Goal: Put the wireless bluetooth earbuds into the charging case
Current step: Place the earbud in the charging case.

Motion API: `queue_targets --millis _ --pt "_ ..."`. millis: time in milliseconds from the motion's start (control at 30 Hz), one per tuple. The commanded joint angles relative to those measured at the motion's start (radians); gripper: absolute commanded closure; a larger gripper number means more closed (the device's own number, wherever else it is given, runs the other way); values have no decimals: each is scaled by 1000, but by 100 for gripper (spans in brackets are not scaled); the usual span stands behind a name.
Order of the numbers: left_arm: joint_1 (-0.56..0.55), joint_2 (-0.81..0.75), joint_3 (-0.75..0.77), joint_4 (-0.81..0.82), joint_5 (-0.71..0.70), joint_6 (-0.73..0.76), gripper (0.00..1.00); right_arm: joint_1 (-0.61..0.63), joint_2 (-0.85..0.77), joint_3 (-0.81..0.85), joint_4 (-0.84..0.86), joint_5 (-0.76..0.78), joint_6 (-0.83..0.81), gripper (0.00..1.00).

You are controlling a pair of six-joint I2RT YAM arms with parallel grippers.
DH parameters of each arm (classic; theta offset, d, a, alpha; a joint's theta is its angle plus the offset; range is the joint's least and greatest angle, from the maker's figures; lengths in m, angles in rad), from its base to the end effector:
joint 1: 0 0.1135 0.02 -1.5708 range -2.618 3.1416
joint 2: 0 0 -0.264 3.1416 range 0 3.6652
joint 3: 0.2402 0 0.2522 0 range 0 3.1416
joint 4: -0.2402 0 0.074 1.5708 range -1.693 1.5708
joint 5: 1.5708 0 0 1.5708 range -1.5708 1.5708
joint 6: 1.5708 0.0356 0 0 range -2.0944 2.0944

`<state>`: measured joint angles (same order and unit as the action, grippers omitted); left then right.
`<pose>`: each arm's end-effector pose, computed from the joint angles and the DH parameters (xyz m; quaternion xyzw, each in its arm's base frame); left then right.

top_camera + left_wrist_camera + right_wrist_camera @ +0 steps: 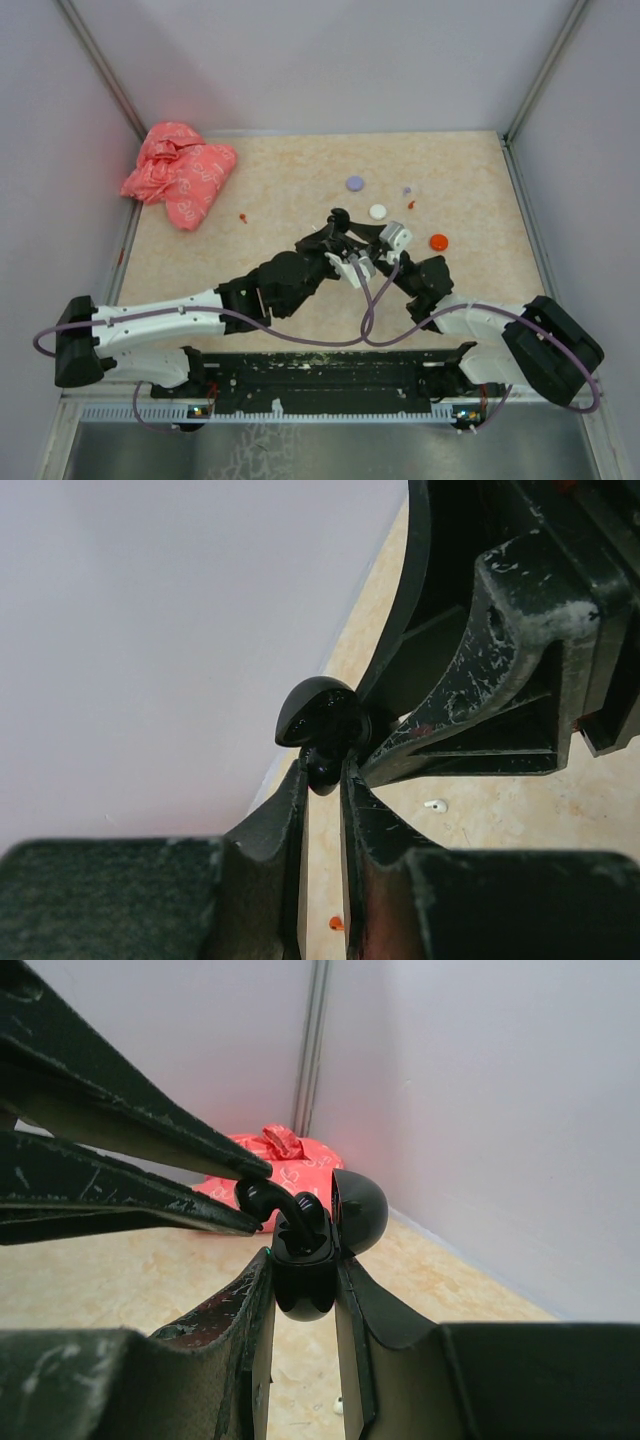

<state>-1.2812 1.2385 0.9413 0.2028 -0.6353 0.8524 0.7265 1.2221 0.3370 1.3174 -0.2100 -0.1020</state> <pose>0.1024 -0.2698 0.3390 0.5138 0.5234 0.0897 0.6738 0.1671 0.1584 0.2556 -0.2966 0.4552 0.3111 0.7798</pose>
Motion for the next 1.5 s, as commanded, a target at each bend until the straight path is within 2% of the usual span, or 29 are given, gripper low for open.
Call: queue_targets --millis 0,367,500,967,1467 --pt "-1 -20 107 -156 16 -44 97 4 -46 59 70 -6 17 100" --pt "18 40 376 -602 91 -207 100 4 -72 85 -67 -40 2 100" --pt "18 74 440 -714 87 -243 100 4 -72 91 -95 -56 -1 100" --pt "17 142 536 -878 20 -245 99 3 -58 104 -158 -75 -10 100" --pt "21 122 505 -810 -1 -225 100 6 -44 101 -131 -127 4 100"
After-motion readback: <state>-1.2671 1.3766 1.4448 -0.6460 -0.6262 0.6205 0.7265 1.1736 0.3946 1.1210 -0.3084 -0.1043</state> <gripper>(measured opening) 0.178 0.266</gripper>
